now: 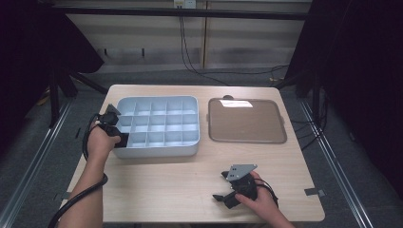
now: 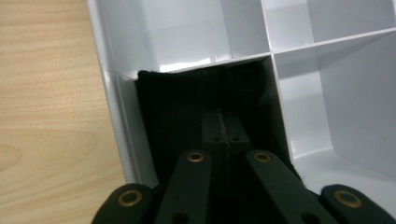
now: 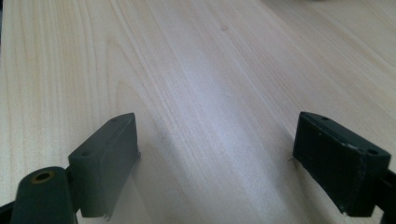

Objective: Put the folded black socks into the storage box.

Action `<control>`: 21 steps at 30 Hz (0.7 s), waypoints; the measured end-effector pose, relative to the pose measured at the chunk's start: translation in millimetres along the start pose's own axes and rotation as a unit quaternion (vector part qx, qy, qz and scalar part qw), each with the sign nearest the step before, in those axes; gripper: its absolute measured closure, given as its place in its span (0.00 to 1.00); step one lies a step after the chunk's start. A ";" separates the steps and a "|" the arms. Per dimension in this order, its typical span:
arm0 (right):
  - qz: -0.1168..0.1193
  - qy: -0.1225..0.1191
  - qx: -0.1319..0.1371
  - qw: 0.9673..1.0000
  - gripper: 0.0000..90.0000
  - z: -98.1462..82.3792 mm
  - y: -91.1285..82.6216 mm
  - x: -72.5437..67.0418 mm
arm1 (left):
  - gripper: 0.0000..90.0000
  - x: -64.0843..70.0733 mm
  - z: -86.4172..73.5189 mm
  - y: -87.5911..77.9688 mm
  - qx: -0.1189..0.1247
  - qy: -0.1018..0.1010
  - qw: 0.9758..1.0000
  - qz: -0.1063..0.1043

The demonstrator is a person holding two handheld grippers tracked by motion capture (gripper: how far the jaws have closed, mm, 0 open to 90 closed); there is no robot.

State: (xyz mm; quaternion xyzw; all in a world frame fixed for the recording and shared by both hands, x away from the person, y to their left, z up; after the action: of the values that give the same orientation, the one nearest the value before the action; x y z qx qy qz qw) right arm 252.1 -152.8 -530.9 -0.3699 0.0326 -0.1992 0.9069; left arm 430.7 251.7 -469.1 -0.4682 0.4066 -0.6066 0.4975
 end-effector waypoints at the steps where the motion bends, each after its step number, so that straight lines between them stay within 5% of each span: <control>1: 0.000 0.000 0.000 1.000 0.15 0.0 0.0 -0.1 | 1.00 -0.2 0.1 0.1 0.000 -0.001 1.000 -0.001; 21: 0.000 0.000 0.000 1.000 0.15 0.0 0.0 0.0 | 1.00 2.0 -1.5 -2.3 0.006 -0.003 1.000 0.002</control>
State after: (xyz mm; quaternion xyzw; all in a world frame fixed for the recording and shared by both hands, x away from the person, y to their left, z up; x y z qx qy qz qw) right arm 252.1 -152.8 -530.9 -0.3701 0.0331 -0.1993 0.9067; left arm 428.7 250.1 -466.9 -0.4662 0.4022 -0.6070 0.5025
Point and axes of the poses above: each handheld gripper's, and its own axes: y roughly forward along the jaws, z roughly out of its top, x roughly to its right, the point moved 3 cm from there along y, roughly forward along the jaws, and after that the axes turned 10 degrees about -y, right-handed, at the moved point
